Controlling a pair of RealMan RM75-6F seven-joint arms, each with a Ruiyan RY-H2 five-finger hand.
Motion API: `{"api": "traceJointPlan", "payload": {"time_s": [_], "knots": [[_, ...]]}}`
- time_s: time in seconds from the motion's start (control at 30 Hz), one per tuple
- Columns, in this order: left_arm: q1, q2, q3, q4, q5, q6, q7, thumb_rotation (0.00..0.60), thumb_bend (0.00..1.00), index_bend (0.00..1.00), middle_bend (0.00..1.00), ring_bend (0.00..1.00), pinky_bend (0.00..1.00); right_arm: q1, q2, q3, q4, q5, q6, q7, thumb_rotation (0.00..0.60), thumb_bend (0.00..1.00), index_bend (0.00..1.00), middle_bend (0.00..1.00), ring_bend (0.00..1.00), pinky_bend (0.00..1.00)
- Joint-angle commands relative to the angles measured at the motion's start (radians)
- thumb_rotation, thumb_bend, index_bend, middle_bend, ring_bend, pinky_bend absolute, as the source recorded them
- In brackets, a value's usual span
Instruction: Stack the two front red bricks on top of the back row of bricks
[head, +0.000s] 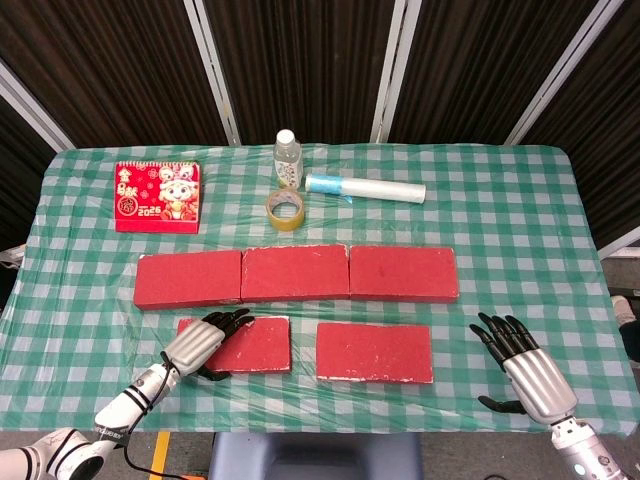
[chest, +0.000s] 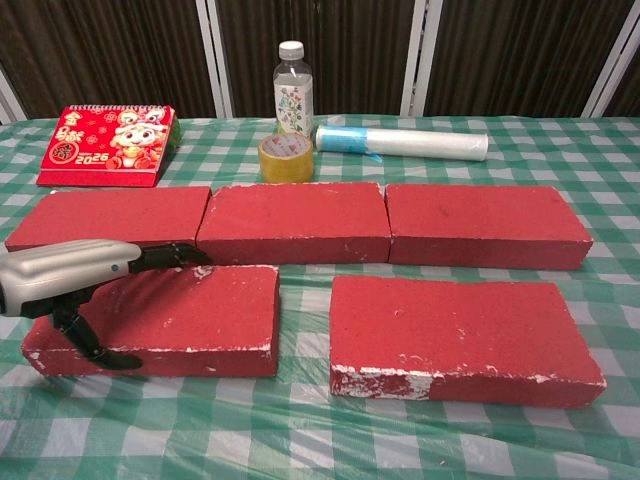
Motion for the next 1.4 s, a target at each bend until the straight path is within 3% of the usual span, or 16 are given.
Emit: {"api": "traceJointPlan", "payload": {"time_s": [0.03,0.23,0.47,0.6,0.77,1.1,1.4], "knots": [[0.002,0.005,0.001,-0.005,0.006,0.013,0.001,0.600,0.24,0.00,0.05,0.41,0.52,0.001,0.000,-0.001,-0.001,0.000,-0.002,-0.002,0.600,0.06,0.00,0.00,0.00,0.00],[-0.001,0.047,-0.012,-0.067,0.038,0.062,0.025,0.600,0.24,0.00,0.12,0.50,0.61,0.001,-0.001,0.002,-0.001,0.005,-0.004,-0.004,0.600,0.06,0.00,0.00,0.00,0.00],[-0.069,0.120,-0.121,-0.140,-0.050,0.017,0.081,0.600,0.24,0.00,0.13,0.51,0.61,0.004,0.000,0.005,-0.002,0.016,-0.014,-0.004,0.600,0.06,0.00,0.00,0.00,0.00],[-0.129,0.139,-0.203,-0.081,-0.139,-0.045,0.048,0.600,0.24,0.00,0.14,0.51,0.60,0.003,0.000,0.013,-0.001,0.030,-0.014,-0.005,0.600,0.06,0.00,0.00,0.00,0.00],[-0.193,0.127,-0.252,0.023,-0.214,-0.143,-0.033,0.600,0.24,0.00,0.15,0.52,0.60,0.005,-0.007,0.021,-0.001,0.051,-0.026,-0.023,0.600,0.06,0.00,0.00,0.00,0.00],[-0.242,0.060,-0.234,0.178,-0.168,-0.194,-0.158,0.600,0.24,0.00,0.14,0.52,0.59,0.011,-0.019,0.034,-0.003,0.084,-0.048,-0.051,0.600,0.06,0.00,0.00,0.00,0.00],[-0.251,0.027,-0.206,0.206,-0.141,-0.185,-0.177,0.600,0.24,0.00,0.14,0.52,0.52,0.014,-0.019,0.035,-0.004,0.091,-0.056,-0.051,0.600,0.06,0.00,0.00,0.00,0.00]]}}
